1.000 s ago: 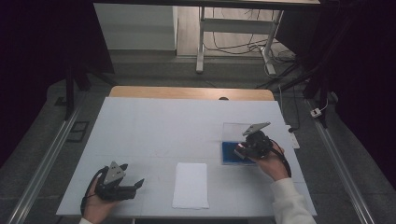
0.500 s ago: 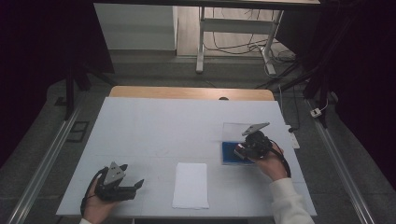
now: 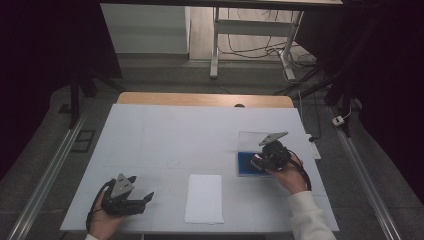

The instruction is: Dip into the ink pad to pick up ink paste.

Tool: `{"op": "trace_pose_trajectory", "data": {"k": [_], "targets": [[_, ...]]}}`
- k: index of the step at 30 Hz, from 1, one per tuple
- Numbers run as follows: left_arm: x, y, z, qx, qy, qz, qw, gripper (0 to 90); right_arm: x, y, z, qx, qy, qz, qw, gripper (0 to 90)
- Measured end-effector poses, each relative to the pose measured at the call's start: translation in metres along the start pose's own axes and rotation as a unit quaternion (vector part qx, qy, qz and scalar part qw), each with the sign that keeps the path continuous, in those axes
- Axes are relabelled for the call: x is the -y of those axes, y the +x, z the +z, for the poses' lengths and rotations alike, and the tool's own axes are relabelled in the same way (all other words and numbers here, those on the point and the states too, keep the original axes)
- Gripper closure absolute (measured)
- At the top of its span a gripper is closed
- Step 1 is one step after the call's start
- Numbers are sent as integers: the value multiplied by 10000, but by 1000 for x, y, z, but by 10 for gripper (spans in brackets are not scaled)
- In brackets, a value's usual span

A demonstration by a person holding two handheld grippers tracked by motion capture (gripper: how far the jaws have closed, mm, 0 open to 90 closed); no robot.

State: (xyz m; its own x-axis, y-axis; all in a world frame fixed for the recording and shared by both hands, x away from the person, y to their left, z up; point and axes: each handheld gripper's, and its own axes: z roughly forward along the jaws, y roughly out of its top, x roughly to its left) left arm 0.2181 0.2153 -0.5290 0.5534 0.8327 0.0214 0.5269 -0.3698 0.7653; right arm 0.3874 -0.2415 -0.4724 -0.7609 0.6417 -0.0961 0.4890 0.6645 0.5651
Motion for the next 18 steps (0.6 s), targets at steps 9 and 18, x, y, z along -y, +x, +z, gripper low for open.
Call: {"op": "trace_pose_trajectory", "data": {"k": [9,18], "targets": [[-1,0,1,-2,-5,-5,10000,178,-3,3,-2,84,67,-146,9998,706],[-1,0,0,2,-14,1,10000,178,-3,-9,-35,156,-477,229,9985,703]]}}
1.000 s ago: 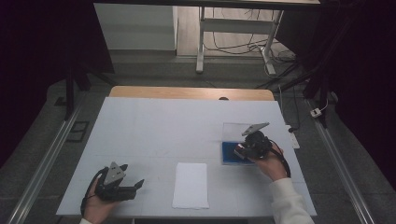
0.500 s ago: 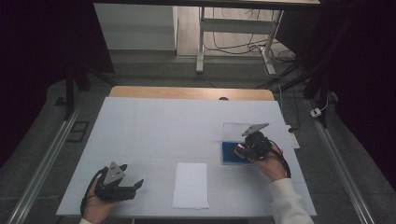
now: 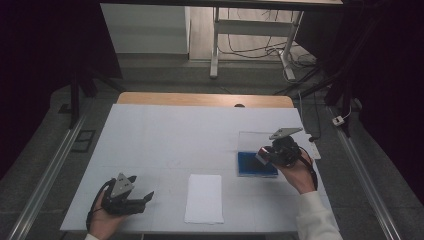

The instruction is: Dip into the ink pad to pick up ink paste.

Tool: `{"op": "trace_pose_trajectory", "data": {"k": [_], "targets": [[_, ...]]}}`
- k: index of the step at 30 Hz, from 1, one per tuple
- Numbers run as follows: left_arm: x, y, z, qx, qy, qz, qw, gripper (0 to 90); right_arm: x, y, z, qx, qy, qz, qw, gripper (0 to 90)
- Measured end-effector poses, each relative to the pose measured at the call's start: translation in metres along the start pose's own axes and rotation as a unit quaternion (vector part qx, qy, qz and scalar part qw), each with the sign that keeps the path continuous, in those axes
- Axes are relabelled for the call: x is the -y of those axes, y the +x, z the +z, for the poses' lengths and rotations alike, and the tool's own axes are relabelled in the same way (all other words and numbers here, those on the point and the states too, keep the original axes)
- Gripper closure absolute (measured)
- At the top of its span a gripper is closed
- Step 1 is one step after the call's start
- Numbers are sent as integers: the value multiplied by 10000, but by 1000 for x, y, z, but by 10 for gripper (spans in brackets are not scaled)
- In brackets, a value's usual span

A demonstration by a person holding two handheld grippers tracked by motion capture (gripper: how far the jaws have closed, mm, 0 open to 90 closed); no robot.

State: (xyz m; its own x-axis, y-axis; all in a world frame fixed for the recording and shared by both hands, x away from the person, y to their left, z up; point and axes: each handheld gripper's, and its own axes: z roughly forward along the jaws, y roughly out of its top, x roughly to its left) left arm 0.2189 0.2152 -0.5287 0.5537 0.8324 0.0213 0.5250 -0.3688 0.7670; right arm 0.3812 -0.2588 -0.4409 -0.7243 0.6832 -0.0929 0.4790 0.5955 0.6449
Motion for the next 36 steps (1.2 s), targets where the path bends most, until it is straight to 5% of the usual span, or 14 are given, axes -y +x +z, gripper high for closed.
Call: {"op": "trace_pose_trajectory", "data": {"k": [36], "targets": [[1,0,-1,-39,14,36,10000,178,9,-6,23,288,604,191,9976,702]]}}
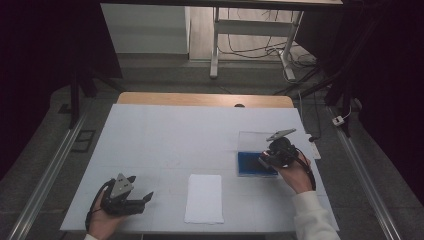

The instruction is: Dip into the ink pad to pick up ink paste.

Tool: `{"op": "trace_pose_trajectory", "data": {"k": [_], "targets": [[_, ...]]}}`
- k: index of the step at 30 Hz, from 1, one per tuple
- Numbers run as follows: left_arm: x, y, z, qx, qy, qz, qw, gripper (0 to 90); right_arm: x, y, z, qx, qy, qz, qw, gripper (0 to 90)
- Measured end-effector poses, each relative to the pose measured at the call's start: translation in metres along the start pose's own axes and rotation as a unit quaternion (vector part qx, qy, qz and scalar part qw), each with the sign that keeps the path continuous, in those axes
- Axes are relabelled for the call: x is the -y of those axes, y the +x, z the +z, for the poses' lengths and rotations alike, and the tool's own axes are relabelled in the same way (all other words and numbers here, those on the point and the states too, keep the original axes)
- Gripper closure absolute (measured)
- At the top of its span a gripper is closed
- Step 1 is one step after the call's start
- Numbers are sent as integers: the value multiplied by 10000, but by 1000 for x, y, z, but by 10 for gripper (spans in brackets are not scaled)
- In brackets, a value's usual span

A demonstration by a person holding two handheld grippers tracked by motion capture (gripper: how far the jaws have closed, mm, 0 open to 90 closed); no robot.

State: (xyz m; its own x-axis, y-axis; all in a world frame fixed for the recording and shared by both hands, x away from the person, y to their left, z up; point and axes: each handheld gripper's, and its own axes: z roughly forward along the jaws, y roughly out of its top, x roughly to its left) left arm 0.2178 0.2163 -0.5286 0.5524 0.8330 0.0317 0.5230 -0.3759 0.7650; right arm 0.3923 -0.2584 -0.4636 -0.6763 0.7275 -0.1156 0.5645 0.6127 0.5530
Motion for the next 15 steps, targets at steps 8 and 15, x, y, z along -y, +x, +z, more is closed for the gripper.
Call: {"op": "trace_pose_trajectory", "data": {"k": [8,15], "targets": [[0,0,0,-3,9,13,10000,179,-2,3,0,95,98,-41,9999,703],[0,-1,1,6,21,16,10000,179,-2,4,0,96,137,14,9999,703]]}}
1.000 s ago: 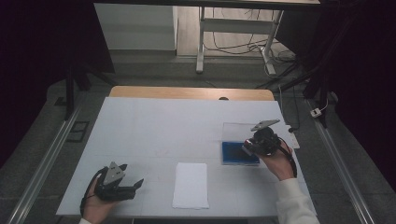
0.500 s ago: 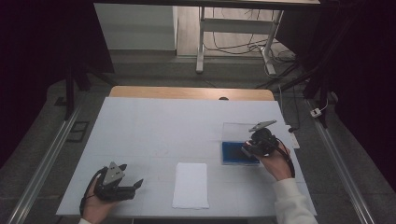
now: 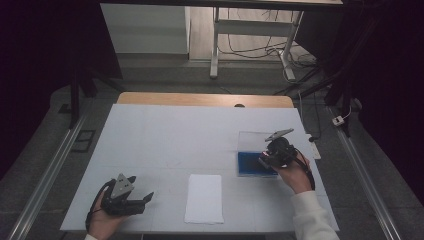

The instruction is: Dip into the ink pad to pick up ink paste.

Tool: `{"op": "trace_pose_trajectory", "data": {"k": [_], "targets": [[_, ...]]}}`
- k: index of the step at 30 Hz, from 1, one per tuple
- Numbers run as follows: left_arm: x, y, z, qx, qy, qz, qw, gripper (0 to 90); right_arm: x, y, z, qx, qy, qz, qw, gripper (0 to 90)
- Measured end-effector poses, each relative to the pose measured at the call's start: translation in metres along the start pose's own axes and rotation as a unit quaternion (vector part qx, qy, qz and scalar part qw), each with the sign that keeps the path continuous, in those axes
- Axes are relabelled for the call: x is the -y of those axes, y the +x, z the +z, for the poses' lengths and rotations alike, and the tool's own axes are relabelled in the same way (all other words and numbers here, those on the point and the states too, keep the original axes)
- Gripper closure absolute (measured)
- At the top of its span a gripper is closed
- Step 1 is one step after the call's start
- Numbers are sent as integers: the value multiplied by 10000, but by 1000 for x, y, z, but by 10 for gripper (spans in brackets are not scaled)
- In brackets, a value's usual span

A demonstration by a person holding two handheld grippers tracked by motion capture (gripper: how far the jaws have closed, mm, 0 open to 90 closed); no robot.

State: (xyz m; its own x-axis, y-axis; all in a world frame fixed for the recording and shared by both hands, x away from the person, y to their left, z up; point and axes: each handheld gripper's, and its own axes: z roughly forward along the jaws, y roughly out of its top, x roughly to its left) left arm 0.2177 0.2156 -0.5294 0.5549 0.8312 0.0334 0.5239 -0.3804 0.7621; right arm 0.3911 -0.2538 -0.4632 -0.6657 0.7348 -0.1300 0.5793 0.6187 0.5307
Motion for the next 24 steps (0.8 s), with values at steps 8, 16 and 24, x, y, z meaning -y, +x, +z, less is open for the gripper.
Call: {"op": "trace_pose_trajectory", "data": {"k": [8,16,24], "targets": [[0,-1,0,0,4,-2,10000,179,1,-1,3,-33,57,27,10000,706],[0,-1,0,-31,19,-3,10000,179,3,-1,4,-42,6,23,10000,709],[1,-1,0,-40,25,-3,10000,179,3,0,5,-8,20,-34,10000,710]]}}
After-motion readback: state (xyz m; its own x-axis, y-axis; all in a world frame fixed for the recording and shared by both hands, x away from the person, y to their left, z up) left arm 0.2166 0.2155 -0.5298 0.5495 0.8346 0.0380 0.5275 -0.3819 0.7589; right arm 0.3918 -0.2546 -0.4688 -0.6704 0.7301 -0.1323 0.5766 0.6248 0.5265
